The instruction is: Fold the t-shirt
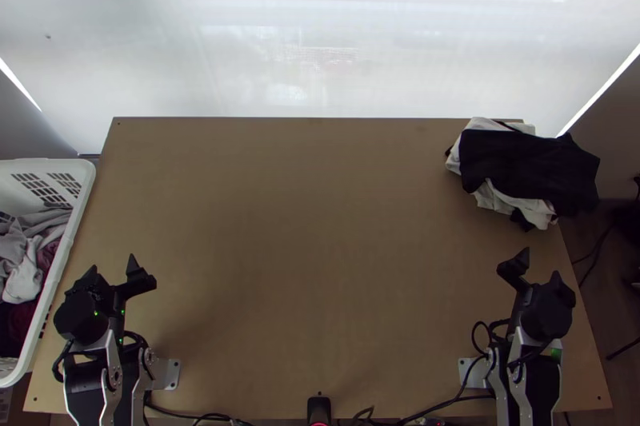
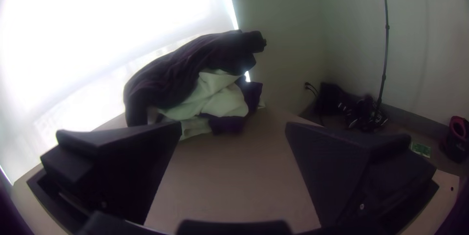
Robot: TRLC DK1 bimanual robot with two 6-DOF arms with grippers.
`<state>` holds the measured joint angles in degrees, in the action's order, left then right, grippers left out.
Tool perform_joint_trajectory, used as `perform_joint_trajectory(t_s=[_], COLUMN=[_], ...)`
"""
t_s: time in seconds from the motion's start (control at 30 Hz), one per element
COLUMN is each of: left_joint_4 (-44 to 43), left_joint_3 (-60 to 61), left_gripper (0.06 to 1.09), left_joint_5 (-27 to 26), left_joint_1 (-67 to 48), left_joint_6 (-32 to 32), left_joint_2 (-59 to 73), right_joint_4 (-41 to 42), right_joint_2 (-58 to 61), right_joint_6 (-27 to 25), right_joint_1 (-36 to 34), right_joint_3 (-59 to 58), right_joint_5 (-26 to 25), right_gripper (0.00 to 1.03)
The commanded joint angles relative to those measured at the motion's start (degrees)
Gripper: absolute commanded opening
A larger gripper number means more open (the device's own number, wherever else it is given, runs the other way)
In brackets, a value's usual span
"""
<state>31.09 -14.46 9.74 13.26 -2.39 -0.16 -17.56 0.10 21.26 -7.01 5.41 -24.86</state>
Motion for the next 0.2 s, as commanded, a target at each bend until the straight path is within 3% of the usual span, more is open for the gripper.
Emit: perform_joint_trajectory(t_s=[0.0,0.17], left_joint_4=[0.02,0.02], left_joint_3=[0.04,0.04], left_gripper=[1.03,1.03], left_joint_5=[0.02,0.02], left_joint_1=[0.1,0.1], left_joint_6=[0.02,0.02], left_joint_2=[-0.01,-0.01], right_joint_4=[-0.46,-0.46], right_joint_2=[-0.1,-0.1], right_joint_6=[0.8,0.8], right_joint_1=[-1.61,-1.61], right_joint_3=[-0.05,-0.05], right_joint_5=[-0.01,-0.01], right_gripper=[0.99,0.99])
